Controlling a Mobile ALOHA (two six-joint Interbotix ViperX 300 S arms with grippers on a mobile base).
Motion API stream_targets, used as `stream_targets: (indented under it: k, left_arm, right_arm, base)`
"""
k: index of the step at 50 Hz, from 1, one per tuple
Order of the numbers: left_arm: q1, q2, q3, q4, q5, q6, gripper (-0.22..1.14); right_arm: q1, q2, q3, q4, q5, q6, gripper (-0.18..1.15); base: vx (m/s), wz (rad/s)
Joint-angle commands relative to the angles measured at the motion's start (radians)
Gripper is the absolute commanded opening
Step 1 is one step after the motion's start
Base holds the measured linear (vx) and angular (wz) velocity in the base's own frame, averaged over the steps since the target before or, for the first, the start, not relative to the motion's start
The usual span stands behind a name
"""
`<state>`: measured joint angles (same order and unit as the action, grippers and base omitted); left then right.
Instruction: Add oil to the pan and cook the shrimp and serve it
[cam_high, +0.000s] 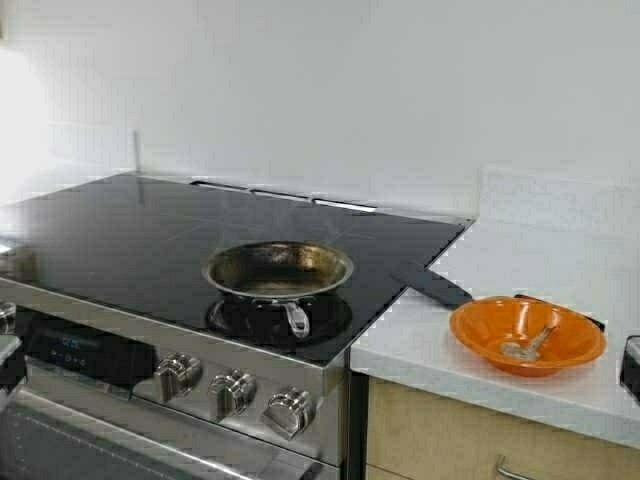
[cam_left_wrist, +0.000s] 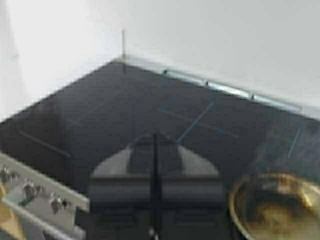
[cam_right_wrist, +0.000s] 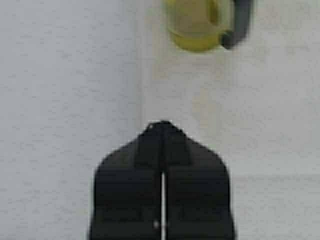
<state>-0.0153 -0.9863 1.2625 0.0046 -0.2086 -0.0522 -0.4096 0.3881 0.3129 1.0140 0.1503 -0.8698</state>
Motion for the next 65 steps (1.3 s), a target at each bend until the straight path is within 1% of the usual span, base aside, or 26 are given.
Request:
stream_targets:
  k: [1,4,8,11,20,27,34,37,45,50,57,62,65]
  left_arm:
    - [0.002,0.009,-0.038,-0.002,0.025,-0.008,0.03]
    - [0.002,0.009,-0.038,-0.002,0.026,-0.011,0.03]
    - [0.002,0.009,-0.04,-0.002,0.028,-0.015,0.03]
    - [0.002,0.009,-0.043,-0.002,0.026,-0.017,0.03]
    - [0.002,0.003,-0.046,-0.002,0.031,-0.018,0.03]
    - [0.002,-0.002,-0.046,0.0,0.032,-0.021,0.03]
    - [0.002,-0.003,-0.044,-0.002,0.032,-0.023,0.03]
    - [0.002,-0.003,-0.044,-0.002,0.032,-0.023,0.03]
    - [0.002,-0.003,-0.044,-0.002,0.032,-0.023,0.03]
    - [0.002,-0.005,-0.043,-0.002,0.032,-0.025,0.03]
    - [0.002,-0.008,-0.041,-0.002,0.032,-0.034,0.03]
    - [0.002,-0.008,-0.038,-0.002,0.032,-0.04,0.03]
    - [0.002,-0.008,-0.038,-0.002,0.032,-0.041,0.03]
  right_arm:
    - [0.081,-0.184,0.035,-0.075,-0.026,-0.025,0.05]
    - [0.138,-0.258,0.055,-0.147,-0.048,-0.029,0.08]
    - [0.23,-0.357,0.083,-0.236,-0.058,-0.025,0.08]
    - [0.288,-0.414,0.107,-0.261,-0.058,-0.023,0.08]
    - [0.423,-0.54,0.179,-0.265,-0.014,-0.02,0.08]
    - [0.535,-0.597,0.204,-0.267,0.081,-0.018,0.08]
    - [0.669,-0.635,0.229,-0.268,0.11,-0.006,0.09]
    - [0.729,-0.637,0.236,-0.272,0.112,0.012,0.1]
    - [0.879,-0.617,0.255,-0.307,0.11,0.04,0.19]
    - [0.976,-0.578,0.284,-0.322,0.075,0.064,0.19]
    - [1.103,-0.477,0.322,-0.351,-0.002,0.075,0.19]
    - [1.175,-0.371,0.331,-0.324,-0.067,0.091,0.19]
    - [1.197,-0.302,0.333,-0.293,-0.092,0.104,0.19]
  base:
    - [0.0,0.0]
    - [0.0,0.0]
    - [0.0,0.0]
    - [0.0,0.0]
    - [0.0,0.0]
    - [0.0,0.0]
    - [0.0,0.0]
    - [0.0,0.0]
    - [0.0,0.0]
    - [0.0,0.0]
    - [0.0,0.0]
    - [0.0,0.0]
    - [0.0,0.0]
